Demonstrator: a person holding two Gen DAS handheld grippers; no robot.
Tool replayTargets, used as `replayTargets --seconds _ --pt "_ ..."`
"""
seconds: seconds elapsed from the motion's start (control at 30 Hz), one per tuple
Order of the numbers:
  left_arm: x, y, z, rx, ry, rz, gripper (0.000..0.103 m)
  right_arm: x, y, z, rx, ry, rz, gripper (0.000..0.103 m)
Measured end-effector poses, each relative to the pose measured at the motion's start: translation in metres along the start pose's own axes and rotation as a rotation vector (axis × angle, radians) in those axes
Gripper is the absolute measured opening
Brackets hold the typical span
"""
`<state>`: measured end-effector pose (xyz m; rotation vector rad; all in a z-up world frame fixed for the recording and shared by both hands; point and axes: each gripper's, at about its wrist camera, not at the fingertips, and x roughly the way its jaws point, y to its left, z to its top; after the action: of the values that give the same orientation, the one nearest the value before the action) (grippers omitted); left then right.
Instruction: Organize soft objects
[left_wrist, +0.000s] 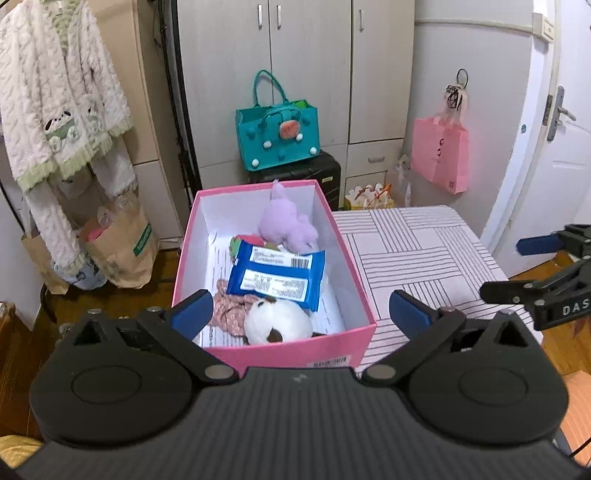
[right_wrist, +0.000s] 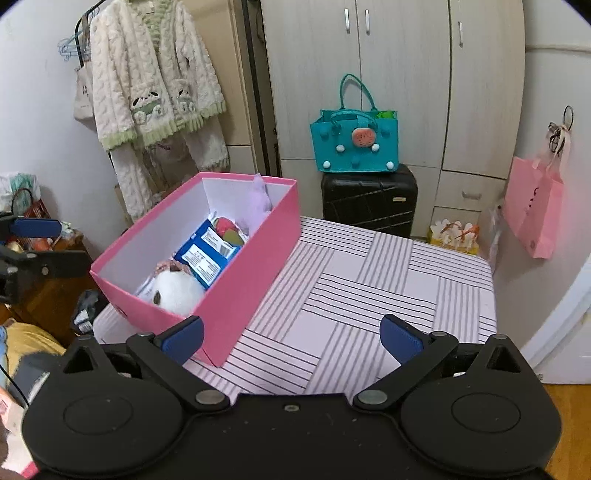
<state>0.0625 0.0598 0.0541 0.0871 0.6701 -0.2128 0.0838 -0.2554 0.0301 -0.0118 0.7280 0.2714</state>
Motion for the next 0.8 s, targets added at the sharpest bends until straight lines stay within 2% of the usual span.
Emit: replayTargets --seconds 0.17,0.27,0.43,0.5,0.6,0.67,0.8 --pt "0.001 -0.013 -0.014 0.038 0.009 0.001 0.103 -0.019 0.004 -0.011 -0.025 -0.077 -0.078 0.103" --pt "0.005 -0.019 -0.022 0.029 0.033 -0.006 0.103 -0.029 0.007 -0.017 -0.042 -0.095 -0.082 0.103" --pt "0.013 -0.022 -0.033 -0.012 0.066 0.023 0.103 -0.038 0.015 -0.029 -0.076 -0.071 -0.059 0.103" --pt "0.017 -0.023 -0.036 -0.019 0.070 0.017 0.103 -0.036 0.015 -0.033 -0.064 -0.032 -0.032 0.103" --pt "0.020 -0.024 -0.037 -0.036 0.068 0.052 0.103 -0.029 0.011 -0.038 -0.042 0.014 -0.008 0.103" --pt "0.023 -0.025 -0.036 -0.044 0.087 0.076 0.103 -0.026 0.011 -0.042 -0.046 0.014 -0.021 0.103" --pt "0.025 -0.030 -0.036 -0.039 0.072 0.101 0.103 -0.023 0.007 -0.042 -0.064 0.008 -0.012 0.103"
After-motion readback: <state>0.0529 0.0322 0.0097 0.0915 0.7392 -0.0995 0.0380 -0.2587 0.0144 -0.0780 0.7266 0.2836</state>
